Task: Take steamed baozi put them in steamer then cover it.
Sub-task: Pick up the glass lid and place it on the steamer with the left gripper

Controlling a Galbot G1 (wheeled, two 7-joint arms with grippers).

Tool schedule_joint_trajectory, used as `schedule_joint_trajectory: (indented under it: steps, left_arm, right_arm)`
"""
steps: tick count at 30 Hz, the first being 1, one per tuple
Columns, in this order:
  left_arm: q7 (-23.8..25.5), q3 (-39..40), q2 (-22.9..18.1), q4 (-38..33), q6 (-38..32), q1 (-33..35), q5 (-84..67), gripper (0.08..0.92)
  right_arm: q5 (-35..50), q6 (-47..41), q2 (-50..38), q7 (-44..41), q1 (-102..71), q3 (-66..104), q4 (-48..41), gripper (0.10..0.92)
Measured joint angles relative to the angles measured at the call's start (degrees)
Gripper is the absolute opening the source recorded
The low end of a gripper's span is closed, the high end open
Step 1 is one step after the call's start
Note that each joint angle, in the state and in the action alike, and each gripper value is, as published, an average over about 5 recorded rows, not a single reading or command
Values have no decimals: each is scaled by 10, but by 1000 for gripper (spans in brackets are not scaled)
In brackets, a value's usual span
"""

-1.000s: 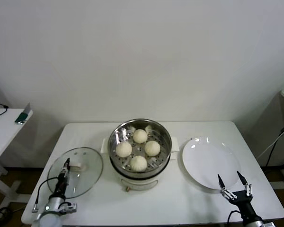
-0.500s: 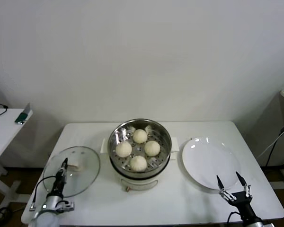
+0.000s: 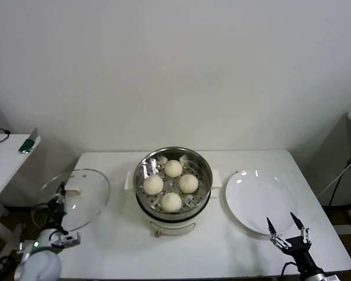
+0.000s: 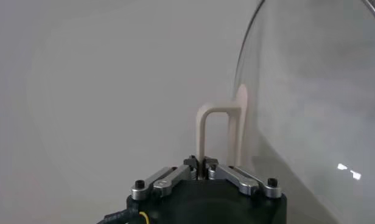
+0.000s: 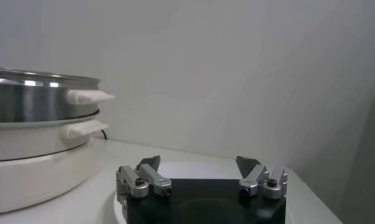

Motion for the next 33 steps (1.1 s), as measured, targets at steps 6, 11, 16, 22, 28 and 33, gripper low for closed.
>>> schedule_joint_trajectory:
  steps: [6, 11, 16, 22, 28, 33]
  left_arm:
    - [60, 2, 25, -96, 83, 9, -44, 153]
    - [96, 17, 31, -165, 147, 4, -60, 153]
    - [119, 50, 28, -214, 200, -16, -58, 153]
    - [145, 110, 10, -244, 246, -53, -34, 153]
    - [172, 182, -23, -253, 273, -95, 14, 153]
    - [195, 238, -66, -251, 283, -125, 63, 153]
  right_arm:
    - [-2, -4, -4, 4, 1, -3, -2, 823]
    - [-3, -6, -7, 8, 3, -5, -4, 823]
    - [-2, -12, -7, 13, 7, -9, -4, 823]
    - [-3, -19, -8, 17, 14, -14, -8, 823]
    - [-3, -22, -9, 18, 21, -19, -13, 823]
    - [-3, -24, -10, 18, 29, -24, -19, 823]
